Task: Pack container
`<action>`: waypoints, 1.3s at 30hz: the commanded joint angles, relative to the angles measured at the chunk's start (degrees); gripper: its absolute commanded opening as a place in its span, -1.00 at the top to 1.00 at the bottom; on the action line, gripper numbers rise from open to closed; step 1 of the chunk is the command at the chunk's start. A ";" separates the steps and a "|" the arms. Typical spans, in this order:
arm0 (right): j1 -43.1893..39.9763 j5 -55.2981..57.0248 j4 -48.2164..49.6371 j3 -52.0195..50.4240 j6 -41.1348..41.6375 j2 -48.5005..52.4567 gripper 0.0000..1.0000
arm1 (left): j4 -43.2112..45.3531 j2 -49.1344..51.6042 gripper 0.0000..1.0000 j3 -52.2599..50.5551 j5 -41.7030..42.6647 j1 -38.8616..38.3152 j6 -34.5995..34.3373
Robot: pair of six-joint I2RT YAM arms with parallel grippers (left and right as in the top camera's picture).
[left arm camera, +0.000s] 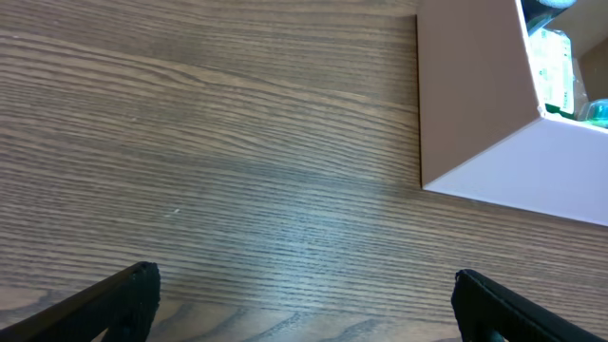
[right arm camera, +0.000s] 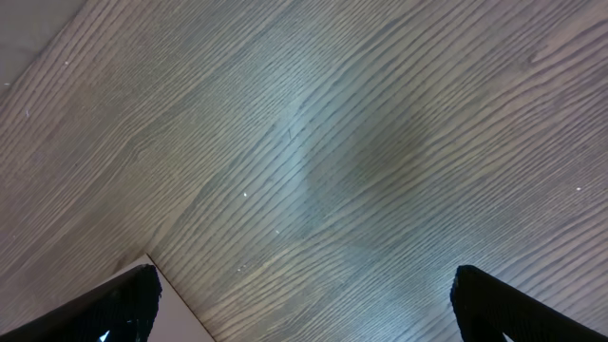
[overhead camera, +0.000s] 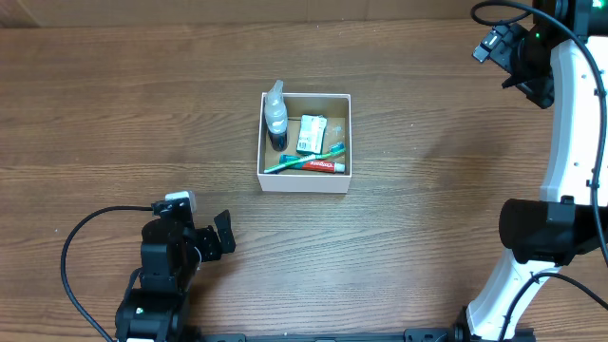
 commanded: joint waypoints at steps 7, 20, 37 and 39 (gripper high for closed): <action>-0.15 -0.04 0.24 0.52 0.02 -0.48 -1.00 | -0.26 -0.72 -1.00 -0.52 0.74 -0.07 0.94; -0.15 -0.04 0.24 0.52 0.02 -0.48 -1.00 | 2.71 -1.22 -1.00 -0.83 0.74 -0.02 0.31; -0.15 -0.04 0.26 0.52 0.02 -0.48 -1.00 | 30.56 -23.39 -1.00 -17.99 0.39 1.92 -2.54; -0.15 -0.04 0.24 0.52 0.02 -0.48 -1.00 | 29.38 -24.55 -1.00 -17.97 -0.28 2.36 -2.08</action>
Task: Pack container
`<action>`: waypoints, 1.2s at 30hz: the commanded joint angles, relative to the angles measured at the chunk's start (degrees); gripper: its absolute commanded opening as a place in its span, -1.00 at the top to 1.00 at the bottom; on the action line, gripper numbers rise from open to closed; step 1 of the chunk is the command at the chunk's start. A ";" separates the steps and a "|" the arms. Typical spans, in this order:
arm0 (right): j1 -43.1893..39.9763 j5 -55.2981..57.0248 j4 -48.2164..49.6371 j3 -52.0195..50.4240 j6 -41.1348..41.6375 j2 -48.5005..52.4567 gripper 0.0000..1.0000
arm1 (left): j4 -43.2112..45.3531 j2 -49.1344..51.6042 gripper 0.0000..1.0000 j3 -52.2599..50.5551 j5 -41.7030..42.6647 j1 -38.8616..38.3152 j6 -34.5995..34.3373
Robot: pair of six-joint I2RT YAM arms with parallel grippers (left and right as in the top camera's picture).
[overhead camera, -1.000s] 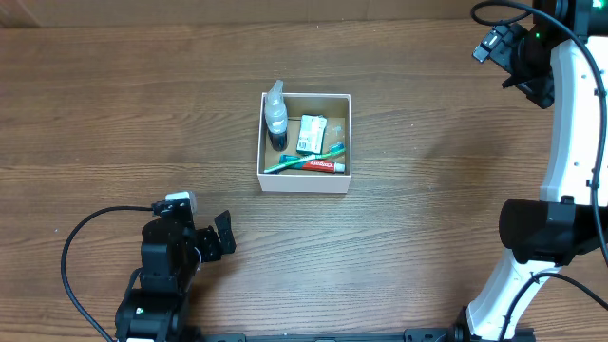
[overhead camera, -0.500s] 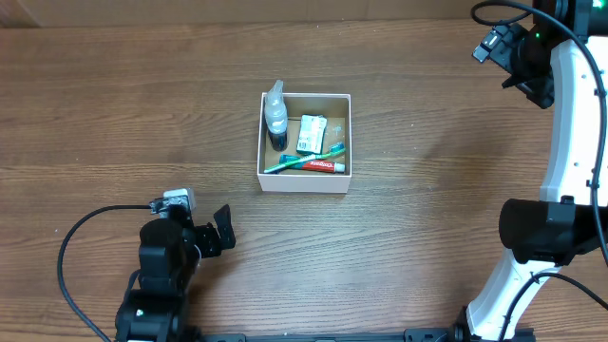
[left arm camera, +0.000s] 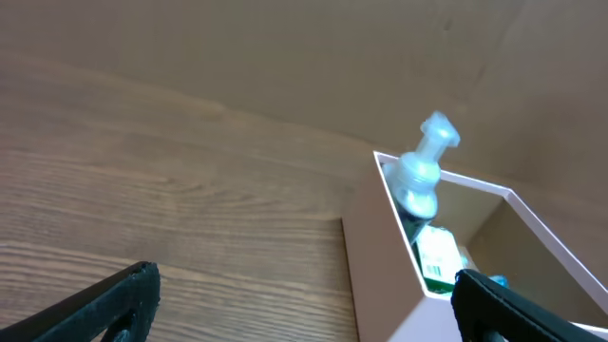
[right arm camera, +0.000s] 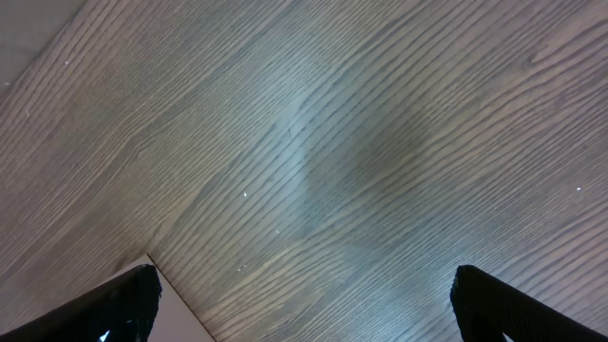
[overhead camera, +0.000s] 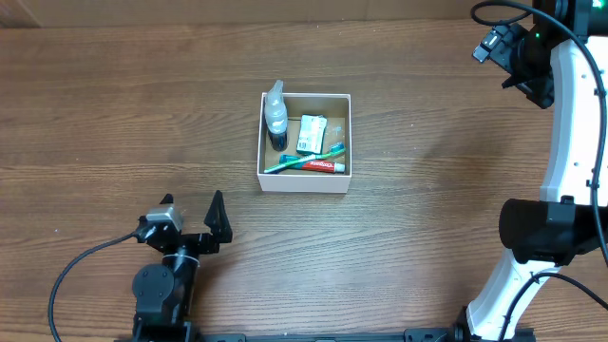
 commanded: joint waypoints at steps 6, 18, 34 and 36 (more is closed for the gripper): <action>-0.15 -0.02 0.26 0.52 0.02 -0.48 -1.00 | -10.45 -8.55 -1.00 -0.76 -3.89 2.80 1.42; -0.15 -0.02 0.26 0.52 0.02 -0.48 -1.00 | -10.67 -13.27 -1.00 -0.74 -1.88 2.93 4.83; -0.15 -0.02 0.26 0.52 0.02 -0.48 -1.00 | -10.64 -13.18 -1.00 -0.74 -1.90 2.93 4.83; -0.15 -0.02 0.26 0.52 0.02 -0.48 -1.00 | -10.64 -13.18 -1.00 -0.74 -1.90 2.93 4.83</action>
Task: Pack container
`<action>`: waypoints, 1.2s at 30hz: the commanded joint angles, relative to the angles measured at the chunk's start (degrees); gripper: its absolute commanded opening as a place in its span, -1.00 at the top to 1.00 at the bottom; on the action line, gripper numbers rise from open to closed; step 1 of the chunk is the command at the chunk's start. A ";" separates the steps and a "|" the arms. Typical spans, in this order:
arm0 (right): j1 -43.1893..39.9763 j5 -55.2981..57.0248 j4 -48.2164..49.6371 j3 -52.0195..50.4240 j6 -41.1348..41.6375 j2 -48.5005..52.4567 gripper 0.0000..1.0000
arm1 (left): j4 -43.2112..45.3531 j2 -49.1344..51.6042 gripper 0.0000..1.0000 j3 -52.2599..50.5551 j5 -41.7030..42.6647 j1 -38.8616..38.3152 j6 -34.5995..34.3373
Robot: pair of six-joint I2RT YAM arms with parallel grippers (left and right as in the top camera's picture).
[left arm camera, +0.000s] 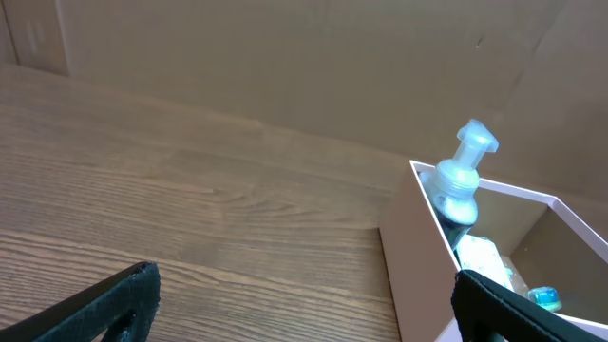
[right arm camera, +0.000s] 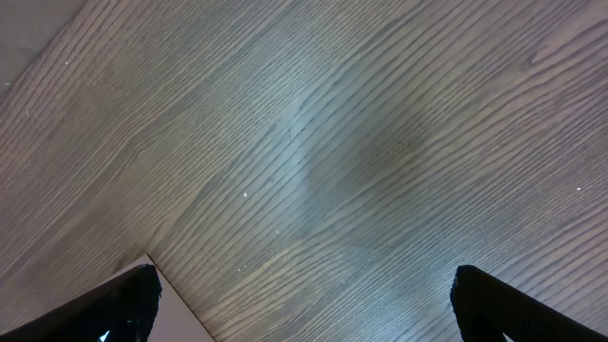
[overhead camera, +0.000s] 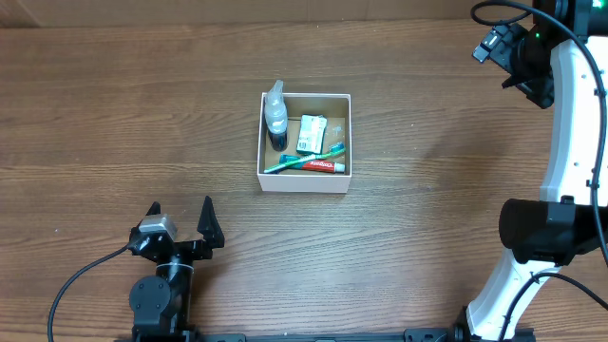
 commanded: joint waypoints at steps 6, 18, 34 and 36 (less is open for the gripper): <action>-0.15 -0.04 0.26 0.52 0.00 -0.52 -1.00 | 0.11 -0.66 -1.00 -0.15 0.68 0.42 1.57; 4.70 -0.04 0.24 0.52 0.02 -14.03 -1.00 | 0.11 -0.66 -1.00 -0.15 0.66 0.42 1.57; 11.63 2.10 33.33 -38.47 0.02 -57.53 -1.00 | 0.11 -0.66 -1.00 -0.15 0.68 0.42 1.57; 10.82 2.10 44.35 -50.60 0.00 -65.16 -1.00 | 0.11 -0.66 -1.00 -0.17 0.68 0.42 1.57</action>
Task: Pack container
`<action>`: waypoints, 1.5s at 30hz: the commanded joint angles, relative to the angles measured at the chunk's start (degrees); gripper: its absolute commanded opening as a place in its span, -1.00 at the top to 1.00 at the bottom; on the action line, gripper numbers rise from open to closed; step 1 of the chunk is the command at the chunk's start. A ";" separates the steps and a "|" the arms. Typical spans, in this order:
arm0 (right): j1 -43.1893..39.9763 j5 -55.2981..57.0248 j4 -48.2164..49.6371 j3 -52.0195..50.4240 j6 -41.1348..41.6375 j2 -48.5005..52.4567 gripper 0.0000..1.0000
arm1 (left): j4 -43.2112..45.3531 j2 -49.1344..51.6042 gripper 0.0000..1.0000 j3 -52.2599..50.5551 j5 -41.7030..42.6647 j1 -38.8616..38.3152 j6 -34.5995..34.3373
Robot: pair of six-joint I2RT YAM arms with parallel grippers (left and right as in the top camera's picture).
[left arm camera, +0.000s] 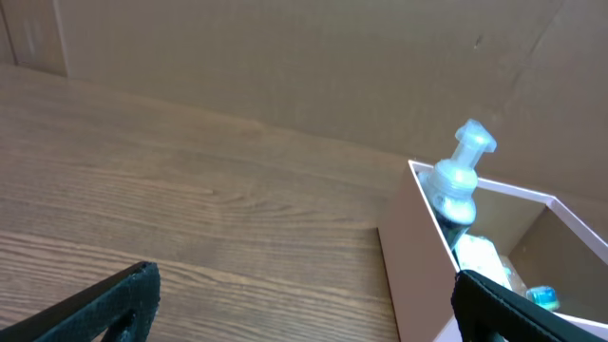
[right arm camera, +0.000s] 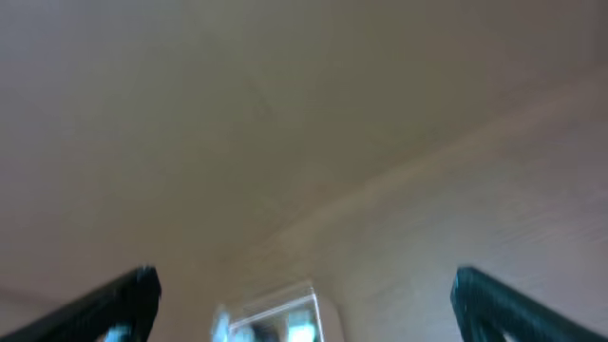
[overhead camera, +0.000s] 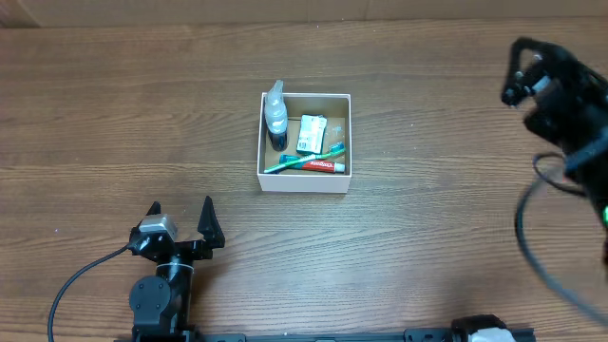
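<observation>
A white box (overhead camera: 304,182) stands mid-table and holds a clear pump bottle (overhead camera: 275,112), a small green-and-white carton (overhead camera: 311,133), a teal toothbrush (overhead camera: 302,161) and a red-and-white toothpaste tube (overhead camera: 326,167). My left gripper (overhead camera: 180,218) rests open near the front edge, left of the box, with nothing between its fingers. Its camera looks level at the box wall (left arm camera: 410,280) and the bottle (left arm camera: 458,176). My right gripper (overhead camera: 514,72) hangs open at the far right, blurred. The box (right arm camera: 275,318) appears small and far off in the right wrist view.
The wooden table (overhead camera: 427,237) carries nothing else. A brown cardboard wall (left arm camera: 285,66) closes off the back. The left arm's black cable (overhead camera: 84,275) loops over the front left of the table.
My right arm has left its raised post at the far right corner. It now sits lower, and its camera faces the box instead of looking down at the table. The left arm has not moved.
My left gripper first stood open near the box's front left, looking down at the table. It then sat further back toward the front edge, tilted up at the box, and has stayed there. The right arm held still until it shifted just now.
</observation>
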 commanded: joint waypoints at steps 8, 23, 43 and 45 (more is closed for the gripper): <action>-3.13 -2.32 41.64 -58.40 -0.04 -34.07 -1.00 | 0.15 -0.59 -1.00 -0.15 0.46 0.42 1.55; -3.87 -9.18 59.17 -96.59 -6.25 -59.30 -1.00 | 0.15 -0.59 -1.00 -0.15 0.48 0.42 1.55; -3.72 -8.94 57.02 -104.45 -21.70 -63.25 -1.00 | 0.15 -0.59 -1.00 -0.15 0.46 0.42 1.55; -3.72 -8.96 57.00 -104.45 -22.77 -63.25 -1.00 | 0.15 -0.59 -1.00 -0.15 0.46 0.42 1.55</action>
